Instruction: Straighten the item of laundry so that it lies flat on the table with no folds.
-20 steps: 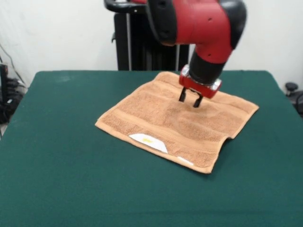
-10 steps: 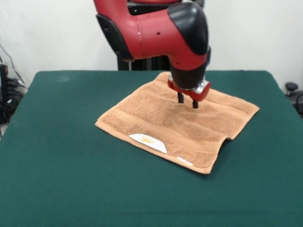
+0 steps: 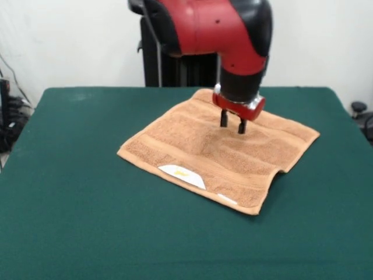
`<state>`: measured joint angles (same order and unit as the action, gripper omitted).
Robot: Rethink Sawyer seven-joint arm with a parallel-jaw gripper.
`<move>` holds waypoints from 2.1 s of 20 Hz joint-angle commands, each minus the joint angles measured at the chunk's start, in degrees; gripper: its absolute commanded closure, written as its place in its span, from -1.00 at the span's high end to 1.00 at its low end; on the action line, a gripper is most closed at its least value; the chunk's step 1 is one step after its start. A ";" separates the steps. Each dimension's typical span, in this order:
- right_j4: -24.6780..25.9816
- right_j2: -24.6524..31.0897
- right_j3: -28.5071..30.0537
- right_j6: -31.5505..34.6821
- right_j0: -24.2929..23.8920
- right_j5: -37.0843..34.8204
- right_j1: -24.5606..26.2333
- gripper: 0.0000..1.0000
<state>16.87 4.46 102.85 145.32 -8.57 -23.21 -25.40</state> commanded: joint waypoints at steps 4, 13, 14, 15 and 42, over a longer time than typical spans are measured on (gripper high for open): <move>-16.35 -9.06 -13.58 16.62 20.44 37.75 11.55 1.00; -16.27 -8.80 -11.65 11.46 18.63 31.95 6.69 1.00; -17.26 -10.24 -12.19 11.87 19.58 34.42 7.33 1.00; -17.47 -9.94 -12.41 11.81 19.37 36.70 7.80 1.00; -21.60 3.36 -4.66 0.75 5.65 -14.49 -12.59 1.00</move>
<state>-1.86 0.61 97.55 145.36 -3.70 -28.06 -36.16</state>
